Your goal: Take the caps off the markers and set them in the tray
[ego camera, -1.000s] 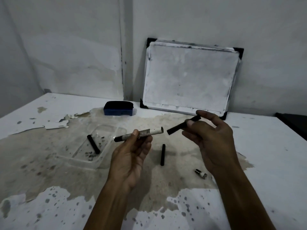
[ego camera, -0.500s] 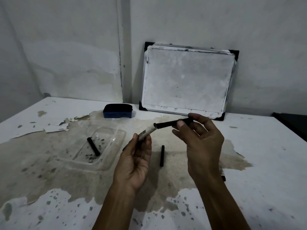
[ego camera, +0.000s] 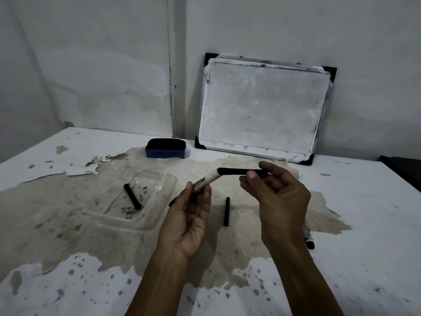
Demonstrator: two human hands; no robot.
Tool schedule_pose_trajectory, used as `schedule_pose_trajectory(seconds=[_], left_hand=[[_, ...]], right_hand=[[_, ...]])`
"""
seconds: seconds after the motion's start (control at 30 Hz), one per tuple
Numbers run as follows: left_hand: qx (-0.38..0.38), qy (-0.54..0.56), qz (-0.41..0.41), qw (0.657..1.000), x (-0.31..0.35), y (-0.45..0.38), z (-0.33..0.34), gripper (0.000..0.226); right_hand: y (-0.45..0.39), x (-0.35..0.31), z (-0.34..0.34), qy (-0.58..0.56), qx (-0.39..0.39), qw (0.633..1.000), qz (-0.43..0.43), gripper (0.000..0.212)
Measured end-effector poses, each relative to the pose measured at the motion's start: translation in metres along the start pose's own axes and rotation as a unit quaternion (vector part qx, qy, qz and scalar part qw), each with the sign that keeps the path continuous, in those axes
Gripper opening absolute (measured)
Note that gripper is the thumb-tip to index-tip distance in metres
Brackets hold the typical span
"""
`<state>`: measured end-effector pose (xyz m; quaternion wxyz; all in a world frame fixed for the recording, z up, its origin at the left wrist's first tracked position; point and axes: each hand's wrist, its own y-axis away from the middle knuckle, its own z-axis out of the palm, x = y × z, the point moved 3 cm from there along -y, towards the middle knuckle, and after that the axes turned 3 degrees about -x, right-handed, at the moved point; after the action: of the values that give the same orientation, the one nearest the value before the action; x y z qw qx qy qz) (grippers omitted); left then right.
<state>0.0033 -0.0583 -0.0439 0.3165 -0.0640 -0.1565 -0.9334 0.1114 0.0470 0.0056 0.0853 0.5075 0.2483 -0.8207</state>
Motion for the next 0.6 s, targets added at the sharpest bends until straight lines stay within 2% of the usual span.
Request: schedule_pose_trajectory(seconds=[0.1,0.13,0.33,0.47,0.6], left_hand=[[0.003,-0.018,0.012,1.0,0.001,-0.001,0.0,0.01],[0.004,-0.025,0.019,1.0,0.002,-0.001,0.0,0.013],[0.01,-0.103,0.053,0.993,0.007,-0.003,-0.002,0.011],[0.02,-0.157,0.07,0.985,0.007,-0.002,-0.003,0.012],[0.017,-0.115,0.047,0.992,0.0,0.0,-0.003,0.009]], right_hand=[[-0.001,-0.003,-0.003,0.094,-0.015,0.994,-0.052,0.027],[-0.001,-0.004,-0.003,0.132,-0.023,0.988,-0.077,0.029],[0.001,-0.015,-0.007,0.275,-0.087,0.937,-0.197,0.037],[0.001,-0.013,-0.005,0.281,-0.104,0.935,-0.191,0.04],[0.012,-0.004,0.003,0.243,-0.085,0.951,-0.173,0.047]])
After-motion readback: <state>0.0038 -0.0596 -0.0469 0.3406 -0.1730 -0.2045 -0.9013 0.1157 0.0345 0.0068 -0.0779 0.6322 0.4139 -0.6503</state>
